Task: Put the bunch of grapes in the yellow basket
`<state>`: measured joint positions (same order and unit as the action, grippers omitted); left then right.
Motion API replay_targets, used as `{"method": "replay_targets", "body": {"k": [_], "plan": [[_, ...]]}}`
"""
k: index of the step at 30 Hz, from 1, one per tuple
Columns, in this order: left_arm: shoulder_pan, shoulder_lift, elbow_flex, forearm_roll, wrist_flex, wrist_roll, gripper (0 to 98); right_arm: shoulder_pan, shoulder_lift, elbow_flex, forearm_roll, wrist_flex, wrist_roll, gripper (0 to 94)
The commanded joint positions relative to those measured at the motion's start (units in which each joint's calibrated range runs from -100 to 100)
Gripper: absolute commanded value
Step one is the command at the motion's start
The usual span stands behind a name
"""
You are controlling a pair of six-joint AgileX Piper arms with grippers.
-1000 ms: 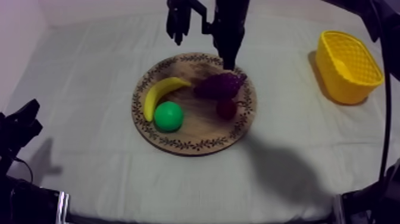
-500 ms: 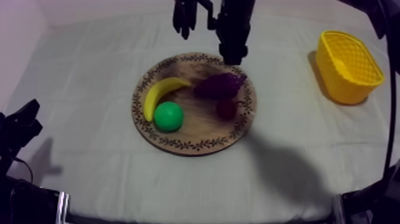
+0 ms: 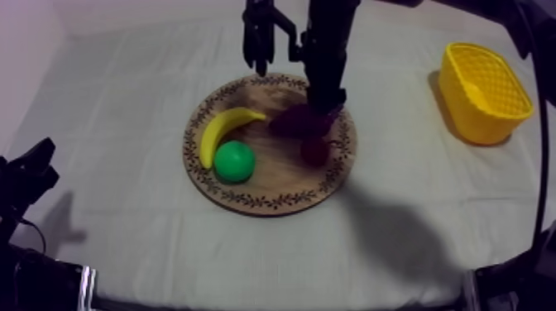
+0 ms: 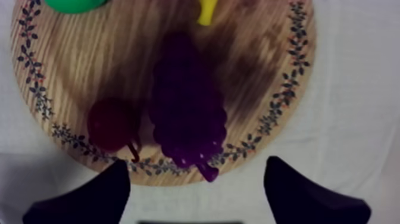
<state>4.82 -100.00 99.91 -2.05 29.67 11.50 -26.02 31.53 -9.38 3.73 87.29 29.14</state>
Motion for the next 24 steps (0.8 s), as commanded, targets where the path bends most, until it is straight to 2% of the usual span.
{"method": "replay_targets", "body": {"k": [1,19,22,24], "plan": [[0.00,0.00,-0.02,-0.02,-0.01,0.00,0.1,-0.05,1.09,0.39,-0.10,-0.42,0.06,64.0],[0.00,0.00,-0.02,-0.02,-0.01,0.00,0.1,0.13,12.78,-3.41,-0.65,-3.19,0.30,62.6],[0.00,0.00,-0.02,-0.02,-0.01,0.00,0.1,0.21,14.36,-4.10,-0.58,-3.71,0.21,60.5],[0.00,0.00,-0.02,-0.02,-0.01,0.00,0.1,0.28,15.03,-4.55,-0.55,-4.04,0.11,55.9]]}}
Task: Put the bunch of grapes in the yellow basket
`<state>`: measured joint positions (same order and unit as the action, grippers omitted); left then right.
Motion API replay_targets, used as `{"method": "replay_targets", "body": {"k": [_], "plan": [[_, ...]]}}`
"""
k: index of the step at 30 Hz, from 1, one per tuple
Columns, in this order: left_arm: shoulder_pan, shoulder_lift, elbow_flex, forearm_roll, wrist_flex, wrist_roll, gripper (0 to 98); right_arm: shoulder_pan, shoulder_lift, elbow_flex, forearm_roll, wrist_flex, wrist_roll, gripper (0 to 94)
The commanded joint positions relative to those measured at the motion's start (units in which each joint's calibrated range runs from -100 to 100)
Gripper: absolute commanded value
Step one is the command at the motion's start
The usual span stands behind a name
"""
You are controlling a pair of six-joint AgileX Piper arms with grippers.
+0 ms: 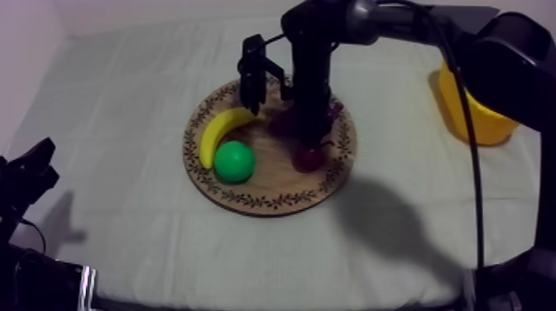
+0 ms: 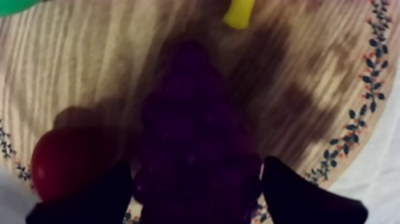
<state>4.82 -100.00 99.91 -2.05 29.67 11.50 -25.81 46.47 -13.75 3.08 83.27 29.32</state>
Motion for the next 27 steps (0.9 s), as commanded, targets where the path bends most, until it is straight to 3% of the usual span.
{"method": "replay_targets", "body": {"k": [1,5,8,19,27], "plan": [[0.00,0.00,-0.02,-0.02,-0.01,0.00,0.1,0.12,0.30,-0.42,0.11,-0.12,-0.13,52.8],[0.00,0.00,-0.02,-0.02,-0.01,0.00,0.1,0.30,0.47,-1.25,0.10,-0.18,-0.55,37.1],[0.00,0.00,-0.02,-0.02,-0.01,0.00,0.1,0.47,-0.23,-1.69,0.08,0.06,-0.76,32.1],[0.00,0.00,-0.02,-0.02,-0.01,0.00,0.1,1.96,-10.07,-1.10,0.95,-0.24,-2.25,30.0],[0.00,0.00,-0.02,-0.02,-0.01,0.00,0.1,5.10,-19.69,-0.82,2.88,-1.29,-6.40,29.3]]}}
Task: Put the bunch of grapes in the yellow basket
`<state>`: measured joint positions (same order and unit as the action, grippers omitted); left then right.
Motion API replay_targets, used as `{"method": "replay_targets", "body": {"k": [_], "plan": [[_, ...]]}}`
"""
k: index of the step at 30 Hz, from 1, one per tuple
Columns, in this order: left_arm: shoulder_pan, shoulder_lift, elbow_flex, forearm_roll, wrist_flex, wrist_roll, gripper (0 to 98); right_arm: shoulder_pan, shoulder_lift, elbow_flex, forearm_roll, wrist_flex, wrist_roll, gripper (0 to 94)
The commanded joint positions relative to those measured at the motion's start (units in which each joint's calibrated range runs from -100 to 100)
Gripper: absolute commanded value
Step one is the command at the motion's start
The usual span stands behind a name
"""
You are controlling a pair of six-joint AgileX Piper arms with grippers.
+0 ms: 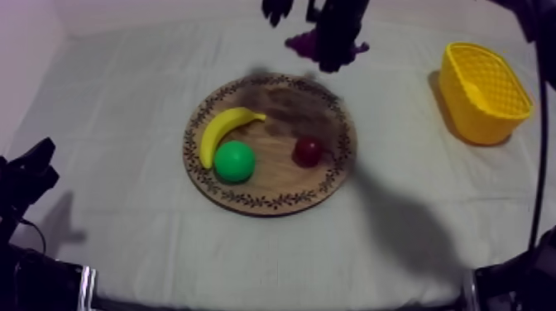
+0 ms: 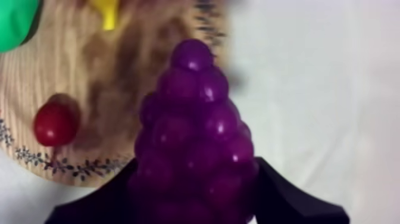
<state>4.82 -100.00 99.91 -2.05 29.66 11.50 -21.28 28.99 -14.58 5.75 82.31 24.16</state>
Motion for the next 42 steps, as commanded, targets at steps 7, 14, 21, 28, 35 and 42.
{"method": "replay_targets", "body": {"k": [7,14,21,28,35,42], "plan": [[0.00,0.00,-0.02,-0.02,0.01,0.00,0.1,4.19,-10.06,1.75,1.00,-0.60,-5.58,29.5],[0.00,0.00,-0.02,-0.02,0.01,0.00,0.1,9.14,-17.21,4.01,1.23,-1.07,-8.84,29.2],[0.00,0.00,-0.02,-0.02,0.01,0.00,0.1,15.22,-21.42,6.20,1.90,-3.80,-11.81,30.7],[0.00,0.00,-0.02,-0.02,0.01,0.00,0.1,20.44,-22.73,9.50,3.28,-7.74,-15.79,30.0],[0.00,0.00,-0.02,-0.02,0.01,0.00,0.1,24.49,-22.79,15.73,4.68,-12.97,-19.55,29.6],[0.00,0.00,-0.02,-0.02,0.01,0.00,0.1,27.27,-20.44,21.26,5.44,-16.71,-20.62,29.1]]}}
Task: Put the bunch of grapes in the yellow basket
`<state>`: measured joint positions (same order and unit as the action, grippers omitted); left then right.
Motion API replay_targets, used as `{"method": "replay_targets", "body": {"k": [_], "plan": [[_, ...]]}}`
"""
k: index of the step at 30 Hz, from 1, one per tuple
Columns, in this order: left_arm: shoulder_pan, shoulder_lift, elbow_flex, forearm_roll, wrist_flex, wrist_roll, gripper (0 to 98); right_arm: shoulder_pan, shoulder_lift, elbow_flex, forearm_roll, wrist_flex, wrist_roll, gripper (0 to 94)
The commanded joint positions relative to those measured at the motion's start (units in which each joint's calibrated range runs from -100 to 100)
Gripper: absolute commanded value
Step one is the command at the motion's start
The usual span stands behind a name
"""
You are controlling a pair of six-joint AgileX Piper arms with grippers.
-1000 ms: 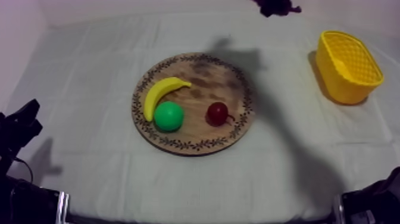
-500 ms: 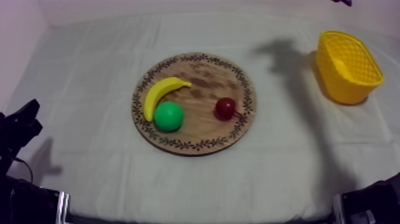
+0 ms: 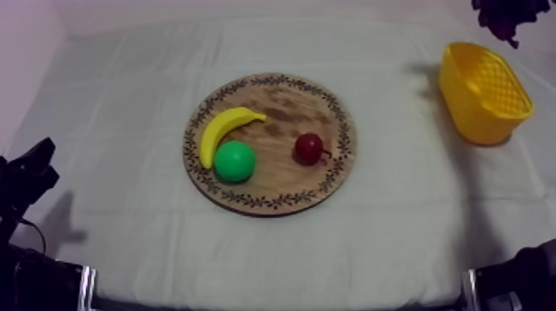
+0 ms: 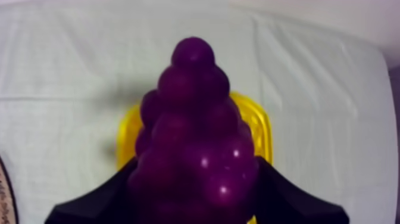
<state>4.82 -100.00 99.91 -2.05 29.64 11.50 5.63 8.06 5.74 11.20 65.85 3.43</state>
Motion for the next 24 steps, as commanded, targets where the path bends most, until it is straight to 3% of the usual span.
{"method": "replay_targets", "body": {"k": [1,17,24], "plan": [[0.00,0.00,-0.02,-0.02,0.03,0.00,0.1,0.70,0.98,1.62,0.01,-0.61,0.14,29.1],[0.00,0.00,-0.02,-0.02,0.03,0.00,0.1,4.22,11.17,8.38,-0.30,-5.53,2.02,32.3],[0.00,0.00,-0.02,-0.02,0.03,0.00,0.1,4.56,15.08,8.29,-0.82,-6.98,3.69,41.9]]}}
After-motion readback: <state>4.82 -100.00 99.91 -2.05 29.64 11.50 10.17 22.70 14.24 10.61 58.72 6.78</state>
